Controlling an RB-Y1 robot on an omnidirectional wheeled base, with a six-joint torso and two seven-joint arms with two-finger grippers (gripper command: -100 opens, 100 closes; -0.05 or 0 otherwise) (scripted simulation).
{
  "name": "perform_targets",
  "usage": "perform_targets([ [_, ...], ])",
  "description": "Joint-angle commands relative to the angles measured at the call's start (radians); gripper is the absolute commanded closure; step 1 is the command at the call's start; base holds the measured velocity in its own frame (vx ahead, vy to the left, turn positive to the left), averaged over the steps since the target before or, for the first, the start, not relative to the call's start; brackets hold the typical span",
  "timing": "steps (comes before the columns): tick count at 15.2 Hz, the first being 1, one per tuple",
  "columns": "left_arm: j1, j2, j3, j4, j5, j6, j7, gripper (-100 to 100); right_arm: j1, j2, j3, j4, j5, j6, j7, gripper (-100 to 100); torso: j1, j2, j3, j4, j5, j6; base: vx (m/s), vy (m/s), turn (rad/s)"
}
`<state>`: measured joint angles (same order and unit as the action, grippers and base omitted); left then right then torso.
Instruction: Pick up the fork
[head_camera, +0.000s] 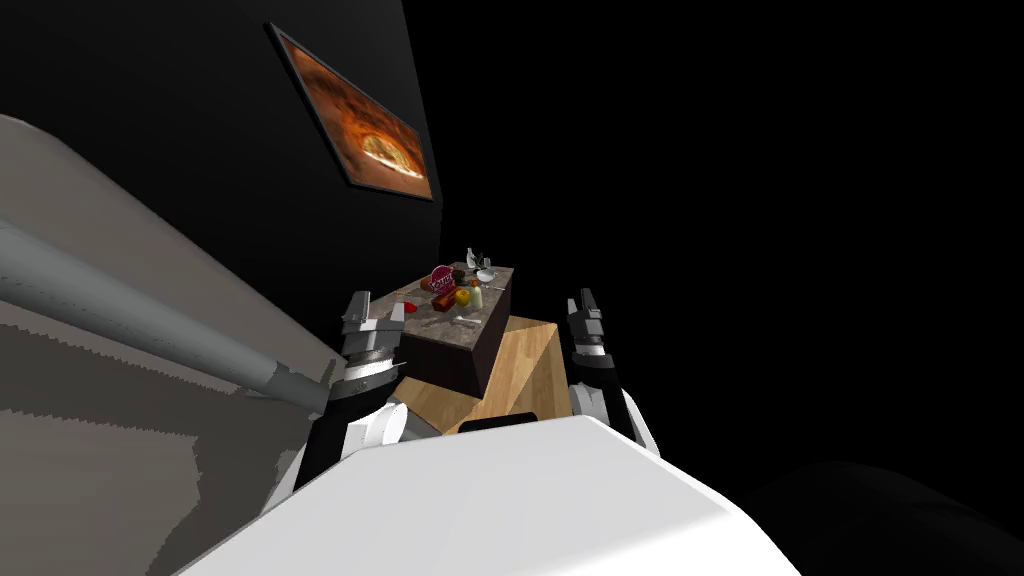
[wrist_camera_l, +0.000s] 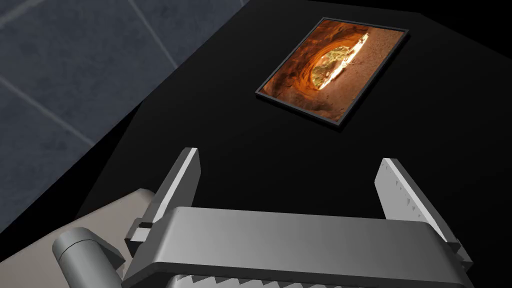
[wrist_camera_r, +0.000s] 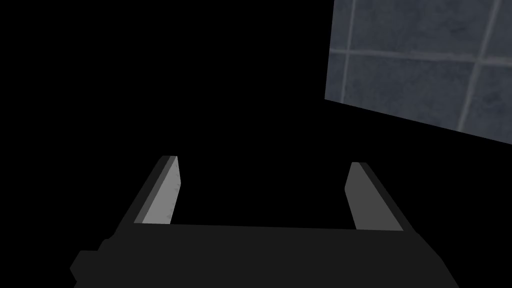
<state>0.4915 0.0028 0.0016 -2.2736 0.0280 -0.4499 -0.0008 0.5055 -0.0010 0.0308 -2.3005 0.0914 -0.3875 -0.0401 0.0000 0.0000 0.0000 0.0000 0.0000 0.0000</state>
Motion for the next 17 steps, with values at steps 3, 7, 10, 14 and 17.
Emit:
perform_targets([
  [3,0.018,0.081,0.019,0.000,0.024,0.044,-0.022,-100,0.000,0.000,0.000,0.000,0.000,0.000,0.000,0,-0.001,-0.001,-0.001,0.000,0.000,0.000,0.025,-0.037,-0.013],
  [7,0.036,0.126,0.039,0.000,0.049,0.091,-0.045,-100,0.000,0.000,0.000,0.000,0.000,0.000,0.000,0,-0.006,-0.004,-0.002,-0.001,-0.001,0.000,0.051,-0.082,-0.013],
  [10,0.060,0.167,0.066,0.000,0.082,0.153,-0.075,-100,0.000,0.000,0.000,0.000,0.000,0.000,0.000,0,-0.005,-0.004,-0.002,-0.001,-0.001,0.000,0.059,-0.078,-0.017],
  [14,0.090,0.205,0.098,0.000,0.121,0.224,-0.112,-100,0.000,0.000,0.000,0.000,0.000,0.000,0.000,0,-0.005,-0.005,-0.003,-0.001,-0.001,0.000,0.069,-0.078,-0.017],
  [17,0.106,0.222,0.115,0.001,0.143,0.269,-0.132,-100,0.000,0.000,0.000,0.000,0.000,0.000,0.000,0,-0.006,-0.006,-0.003,-0.001,-0.001,0.000,0.084,-0.086,-0.017],
])
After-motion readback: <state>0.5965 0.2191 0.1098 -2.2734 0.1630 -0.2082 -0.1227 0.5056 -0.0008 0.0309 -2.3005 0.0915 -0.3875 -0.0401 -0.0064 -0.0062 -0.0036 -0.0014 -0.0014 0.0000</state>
